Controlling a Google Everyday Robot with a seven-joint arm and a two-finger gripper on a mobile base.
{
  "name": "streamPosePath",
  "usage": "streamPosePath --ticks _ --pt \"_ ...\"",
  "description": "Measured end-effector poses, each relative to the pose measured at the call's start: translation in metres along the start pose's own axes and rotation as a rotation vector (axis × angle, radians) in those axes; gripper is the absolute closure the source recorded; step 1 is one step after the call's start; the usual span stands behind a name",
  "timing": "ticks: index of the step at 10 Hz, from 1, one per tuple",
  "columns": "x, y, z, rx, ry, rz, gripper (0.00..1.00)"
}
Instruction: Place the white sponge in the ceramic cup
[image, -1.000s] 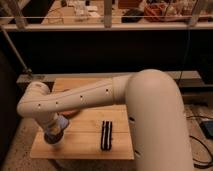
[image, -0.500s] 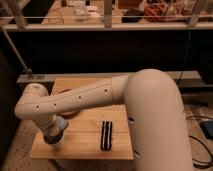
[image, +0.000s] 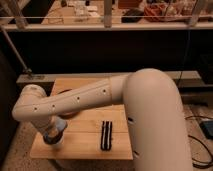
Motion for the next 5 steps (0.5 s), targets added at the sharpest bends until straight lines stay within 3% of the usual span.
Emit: streamPosePath --ticks 5 --pt "-0.0033 0.0024 -0.0017 0.005 0.004 -0.002 0.60"
